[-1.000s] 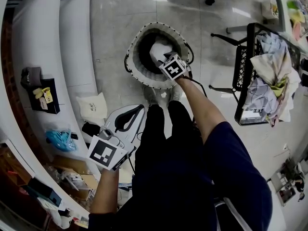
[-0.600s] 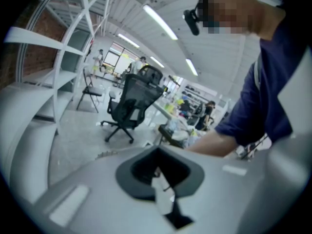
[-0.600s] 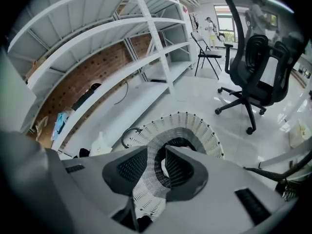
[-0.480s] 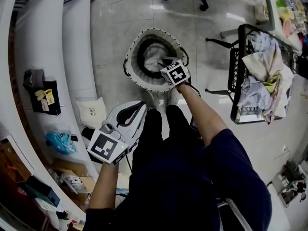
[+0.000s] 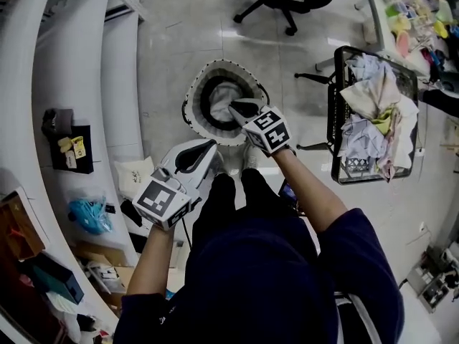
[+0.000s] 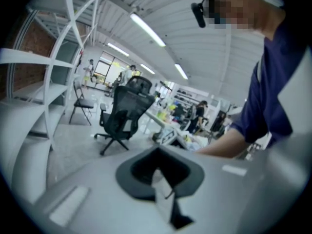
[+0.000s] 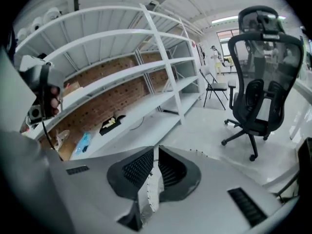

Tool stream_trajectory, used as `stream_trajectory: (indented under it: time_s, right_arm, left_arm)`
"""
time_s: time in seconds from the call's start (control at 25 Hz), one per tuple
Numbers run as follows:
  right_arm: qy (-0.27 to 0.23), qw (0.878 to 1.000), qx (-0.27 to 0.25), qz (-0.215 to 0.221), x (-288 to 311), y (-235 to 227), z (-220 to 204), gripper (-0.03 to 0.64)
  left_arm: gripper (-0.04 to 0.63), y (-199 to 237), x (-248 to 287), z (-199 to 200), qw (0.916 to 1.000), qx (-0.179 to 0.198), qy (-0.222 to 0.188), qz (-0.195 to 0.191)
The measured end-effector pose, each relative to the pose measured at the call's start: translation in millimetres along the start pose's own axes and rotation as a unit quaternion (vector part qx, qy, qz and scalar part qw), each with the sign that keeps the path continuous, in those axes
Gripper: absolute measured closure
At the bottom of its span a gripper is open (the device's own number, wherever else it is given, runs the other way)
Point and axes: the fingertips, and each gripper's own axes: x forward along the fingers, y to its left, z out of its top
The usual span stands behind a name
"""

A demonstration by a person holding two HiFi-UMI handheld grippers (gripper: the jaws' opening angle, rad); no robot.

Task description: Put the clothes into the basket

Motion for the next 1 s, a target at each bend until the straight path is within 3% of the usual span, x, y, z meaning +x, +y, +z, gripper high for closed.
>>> stream_trajectory:
  time_s: [0.48, 1.0]
  right_arm:
    - [-0.120, 0.990, -0.066, 0.015, -132.3, 65.0, 111.8, 0.601]
    - [-0.174, 0.980, -0.092, 0.022, -204.6, 89.3, 155.5, 0.607]
  left_arm:
    - [0.591, -25.6, -5.2, 50.6, 0.9982, 0.036, -0.047, 0.001]
    - [0.591, -54.4, 3.5, 84.4, 0.9948, 0.062, -0.081, -0.005]
